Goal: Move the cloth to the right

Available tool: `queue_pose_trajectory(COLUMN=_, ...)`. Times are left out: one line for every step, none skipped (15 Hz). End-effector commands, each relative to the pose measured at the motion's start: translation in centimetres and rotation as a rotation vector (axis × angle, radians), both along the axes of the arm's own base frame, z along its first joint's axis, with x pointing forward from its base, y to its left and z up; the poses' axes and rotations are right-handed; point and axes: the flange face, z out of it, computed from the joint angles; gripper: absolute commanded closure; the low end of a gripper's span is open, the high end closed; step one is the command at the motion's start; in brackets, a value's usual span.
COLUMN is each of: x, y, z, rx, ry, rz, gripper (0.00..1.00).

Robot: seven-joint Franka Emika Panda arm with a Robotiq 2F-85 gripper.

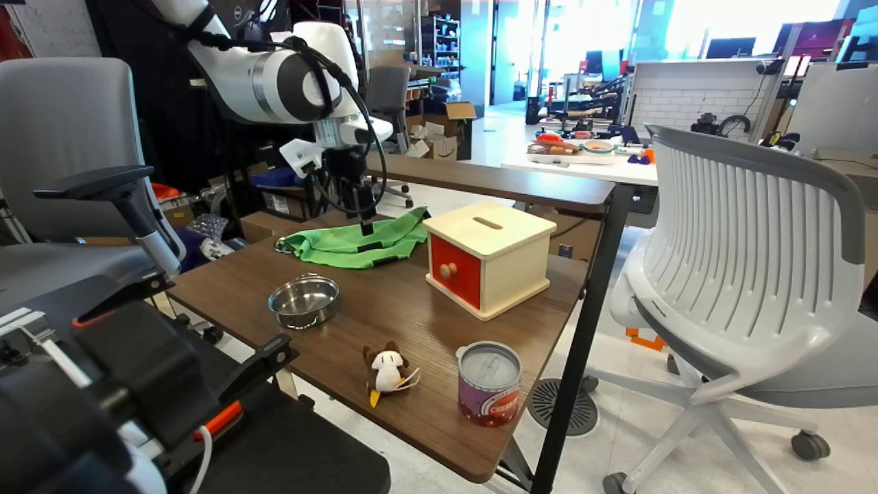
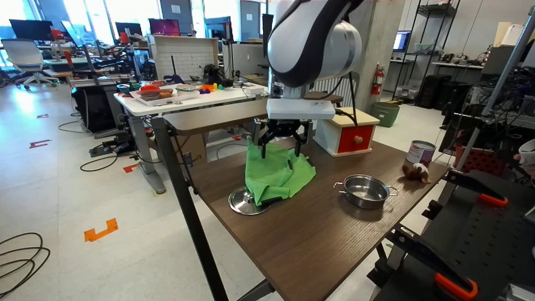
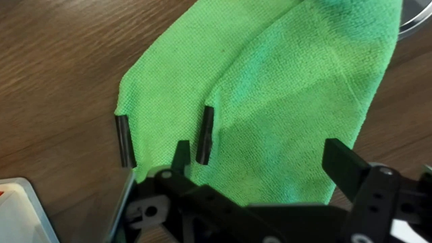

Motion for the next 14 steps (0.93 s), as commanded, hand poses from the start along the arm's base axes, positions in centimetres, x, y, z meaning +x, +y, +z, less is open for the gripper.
queue_pose_trajectory(x=1.5, y=-0.1, z=-1.6, rx=-0.012, ry=0.037, rz=-0.003, gripper=0.00)
queue_pose_trajectory(x=1.6, y=-0.2, z=-2.1, rx=-0.019, ry=0.043, rz=-0.007, gripper=0.00)
queue_pose_trajectory(x=1.7, y=-0.4, z=-2.6, rx=-0.018, ry=0.056, rz=-0.009, gripper=0.00)
queue_pose_trajectory(x=1.7, y=-0.5, z=-3.0, rx=-0.020, ry=0.068, rz=-0.007, gripper=0.00)
queue_pose_trajectory(x=1.6, y=-0.6, z=-3.5, rx=-0.024, ry=0.076, rz=-0.006, gripper=0.00)
queue_pose_trajectory(x=1.5, y=-0.7, z=-3.9, rx=-0.026, ry=0.084, rz=-0.006, gripper=0.00)
queue_pose_trajectory(x=1.4, y=-0.8, z=-4.3, rx=-0.027, ry=0.095, rz=-0.006, gripper=0.00)
queue_pose_trajectory(x=1.2, y=-1.1, z=-4.8, rx=-0.034, ry=0.104, rz=-0.006, gripper=0.00)
queue_pose_trajectory(x=0.9, y=-1.4, z=-5.1, rx=-0.033, ry=0.114, rz=-0.007, gripper=0.00)
queue_pose_trajectory(x=0.7, y=-1.6, z=-5.3, rx=-0.029, ry=0.119, rz=-0.008, gripper=0.00)
queue_pose_trajectory(x=0.5, y=-1.7, z=-5.3, rx=-0.029, ry=0.125, rz=-0.010, gripper=0.00)
queue_pose_trajectory(x=0.1, y=-2.0, z=-5.3, rx=-0.030, ry=0.131, rz=-0.006, gripper=0.00)
queue_pose_trajectory(x=-0.1, y=-2.2, z=-5.3, rx=-0.029, ry=0.135, rz=-0.005, gripper=0.00)
queue_pose_trajectory(x=-0.5, y=-2.4, z=-5.3, rx=-0.025, ry=0.144, rz=-0.002, gripper=0.00)
